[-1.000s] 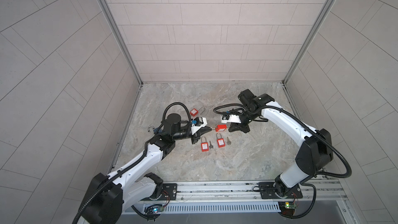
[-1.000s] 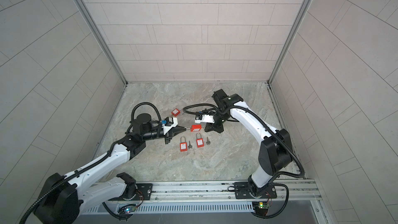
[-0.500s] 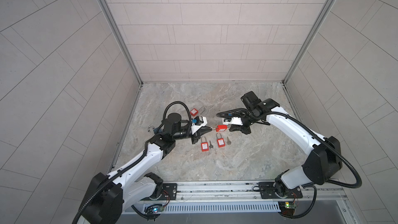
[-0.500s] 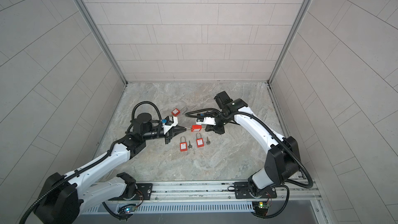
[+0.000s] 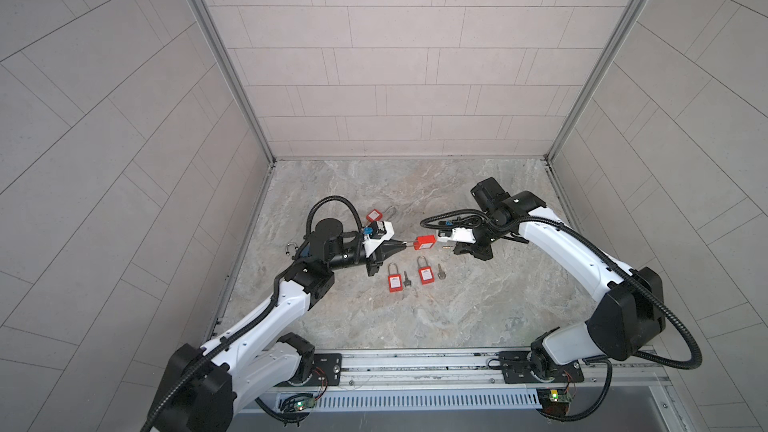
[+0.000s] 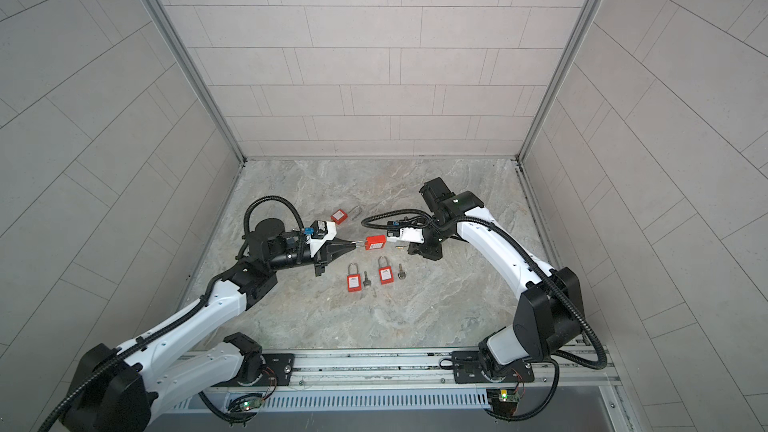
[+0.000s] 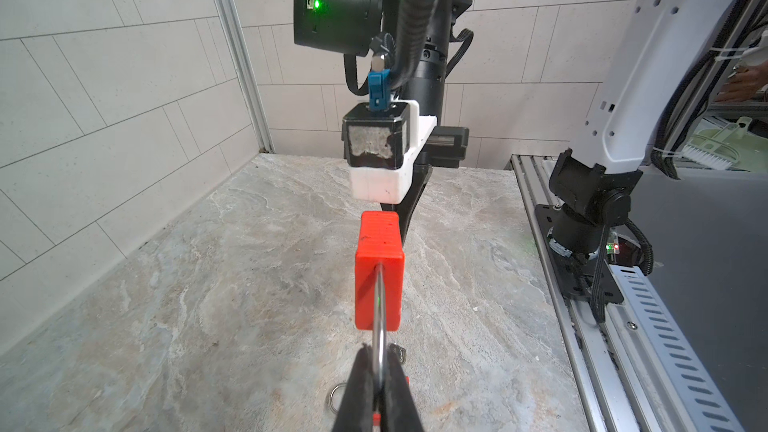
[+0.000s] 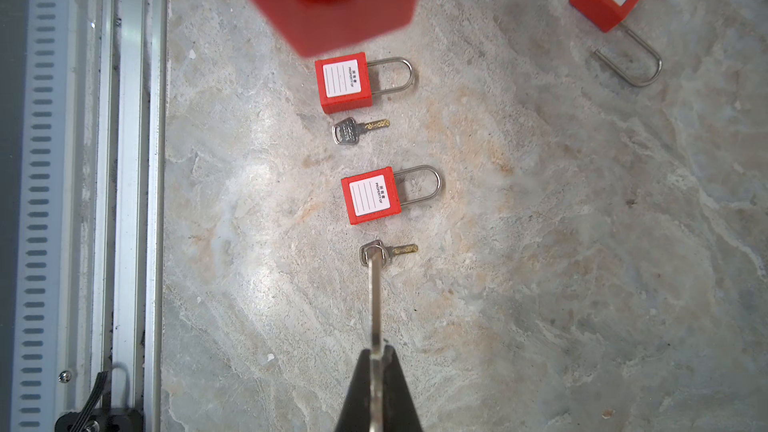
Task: Lock with the key
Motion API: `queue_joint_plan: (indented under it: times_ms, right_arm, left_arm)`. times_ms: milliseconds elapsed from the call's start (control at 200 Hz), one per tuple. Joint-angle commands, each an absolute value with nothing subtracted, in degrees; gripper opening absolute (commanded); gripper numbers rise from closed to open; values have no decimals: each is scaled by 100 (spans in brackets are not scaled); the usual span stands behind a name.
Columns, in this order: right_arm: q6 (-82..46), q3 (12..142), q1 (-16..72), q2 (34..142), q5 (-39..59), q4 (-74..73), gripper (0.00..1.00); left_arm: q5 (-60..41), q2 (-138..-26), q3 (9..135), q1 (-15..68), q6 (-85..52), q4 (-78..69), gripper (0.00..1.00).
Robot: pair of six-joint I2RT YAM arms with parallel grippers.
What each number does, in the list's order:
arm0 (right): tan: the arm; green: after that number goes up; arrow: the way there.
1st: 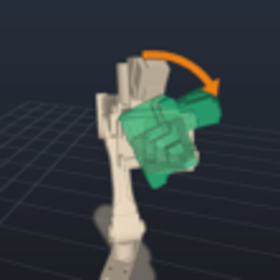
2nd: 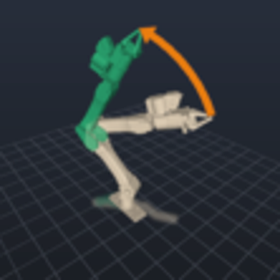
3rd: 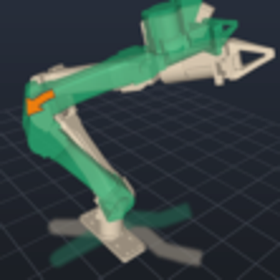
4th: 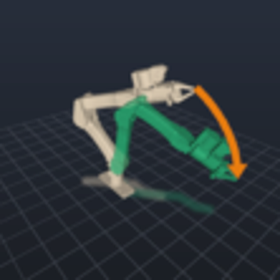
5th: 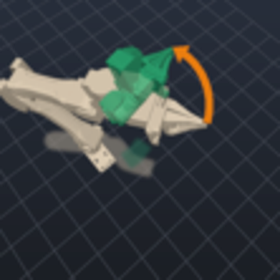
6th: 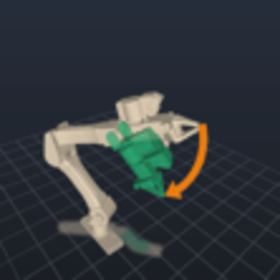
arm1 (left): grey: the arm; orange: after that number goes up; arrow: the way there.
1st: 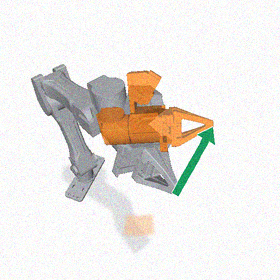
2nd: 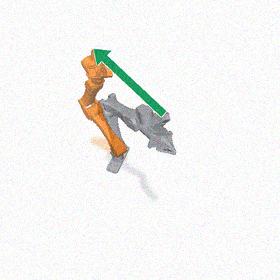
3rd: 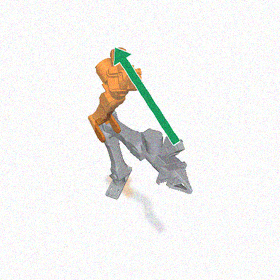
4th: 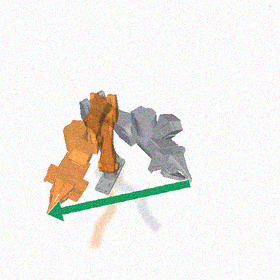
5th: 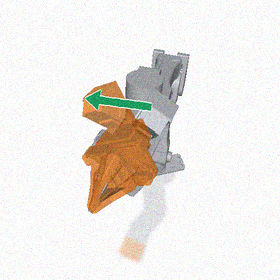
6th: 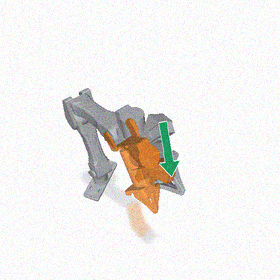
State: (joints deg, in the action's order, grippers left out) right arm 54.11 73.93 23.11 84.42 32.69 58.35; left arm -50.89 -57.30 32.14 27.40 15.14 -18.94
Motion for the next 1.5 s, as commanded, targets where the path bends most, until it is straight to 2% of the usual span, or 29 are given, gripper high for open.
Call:
queue_joint_plan:
  times_ms: [0,165,350,485,706,851,1126,1491]
  right_arm:
    - [4964,7532,2268,8546,3249,6027,0]
    - [4231,7293,2224,8459,2845,5412,0]
    - [3171,6514,2224,7878,1604,3979,0]
    - [2618,5963,2224,7483,831,3167,0]
    - [1621,5781,2298,7391,-182,2780,0]
    - [1463,5692,2409,7548,-231,2752,0]
    - [1330,5506,2524,7817,-160,2417,0]
    - [1016,5719,2531,8189,74,2365,0]
  left_arm:
    - [-5123,-5615,3478,2721,1938,-1335,0]
    - [-5050,-6029,4218,2714,2559,390,0]
    - [-4755,-6826,4993,2714,3093,1750,0]
    - [-4465,-7741,5812,2713,3585,2816,0]
    - [-4536,-9514,7482,2707,4198,4265,0]
    - [-4313,-10593,8638,2711,4496,5277,0]
    - [-3893,-11947,10311,2716,4919,6642,0]
    - [-3870,-13055,11712,2725,5052,7453,0]
